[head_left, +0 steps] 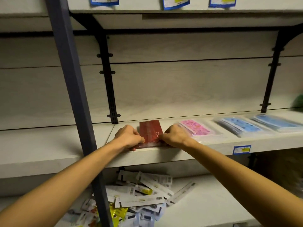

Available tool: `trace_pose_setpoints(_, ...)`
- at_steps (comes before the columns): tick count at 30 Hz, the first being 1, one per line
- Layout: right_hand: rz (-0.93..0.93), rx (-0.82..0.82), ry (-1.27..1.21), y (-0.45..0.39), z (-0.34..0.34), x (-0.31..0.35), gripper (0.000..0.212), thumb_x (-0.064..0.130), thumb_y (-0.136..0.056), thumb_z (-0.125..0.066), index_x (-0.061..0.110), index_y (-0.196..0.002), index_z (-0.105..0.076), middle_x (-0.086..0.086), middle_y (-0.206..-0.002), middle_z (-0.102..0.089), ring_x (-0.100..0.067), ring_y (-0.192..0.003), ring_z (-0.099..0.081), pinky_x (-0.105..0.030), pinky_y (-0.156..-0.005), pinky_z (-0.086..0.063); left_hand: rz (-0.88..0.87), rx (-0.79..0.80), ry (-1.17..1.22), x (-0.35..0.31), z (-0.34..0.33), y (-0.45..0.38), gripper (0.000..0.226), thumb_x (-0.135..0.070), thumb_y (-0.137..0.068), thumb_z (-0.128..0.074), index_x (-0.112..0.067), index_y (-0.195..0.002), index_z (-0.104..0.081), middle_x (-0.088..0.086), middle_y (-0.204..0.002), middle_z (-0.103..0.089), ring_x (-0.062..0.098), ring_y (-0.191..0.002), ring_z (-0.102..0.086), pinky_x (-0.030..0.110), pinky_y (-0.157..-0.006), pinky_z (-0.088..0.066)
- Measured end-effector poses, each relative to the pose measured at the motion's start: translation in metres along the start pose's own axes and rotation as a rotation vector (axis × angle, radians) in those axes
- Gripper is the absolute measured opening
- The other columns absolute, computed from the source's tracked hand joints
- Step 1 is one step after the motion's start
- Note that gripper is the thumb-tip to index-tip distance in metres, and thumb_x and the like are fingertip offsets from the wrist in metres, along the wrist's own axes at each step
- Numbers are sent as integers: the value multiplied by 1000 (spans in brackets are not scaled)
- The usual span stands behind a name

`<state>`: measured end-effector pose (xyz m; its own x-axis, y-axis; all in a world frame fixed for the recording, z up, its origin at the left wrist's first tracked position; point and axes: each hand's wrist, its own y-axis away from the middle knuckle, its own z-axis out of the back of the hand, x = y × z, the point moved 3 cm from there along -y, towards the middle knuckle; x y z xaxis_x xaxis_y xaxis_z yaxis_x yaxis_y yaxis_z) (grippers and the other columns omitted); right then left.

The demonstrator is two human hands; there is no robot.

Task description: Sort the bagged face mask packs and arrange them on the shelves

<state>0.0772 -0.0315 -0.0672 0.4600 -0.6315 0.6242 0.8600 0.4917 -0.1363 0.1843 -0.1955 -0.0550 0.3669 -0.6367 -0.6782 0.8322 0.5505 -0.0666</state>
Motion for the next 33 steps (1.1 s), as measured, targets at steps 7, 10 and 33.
trace_pose_setpoints(7, 3, -25, 56, 0, 6, -2, 46, 49, -91, -58, 14, -63, -54, -4, -63, -56, -26, -65, -57, -28, -58, -40, 4, 68, -217, -5, 6, -8, 33, -46, -87, -72, -14, -80, -69, 1, -71, -70, 18, -58, -64, 30, -54, -56)
trace_pose_setpoints(10, 24, -239, 178, 3, 34, -13, 36, 46, -90, -56, 14, -73, -62, -7, -75, -64, -33, -77, -61, -29, -59, -36, -177, -106, -524, -27, 7, -13, 44, -63, -87, -61, -21, -100, -58, 0, -103, -63, 22, -91, -60, 35, -74, -50)
trace_pose_setpoints(33, -54, -50, 207, -46, 110, -144, 28, 40, -97, -52, 12, -97, -53, -13, -101, -63, -21, -79, -54, -32, -66, -41, -205, 259, -58, -139, -139, -28, 32, -26, -98, -59, -14, -127, -62, -4, -96, -68, 11, -80, -64, 18, -64, -53)
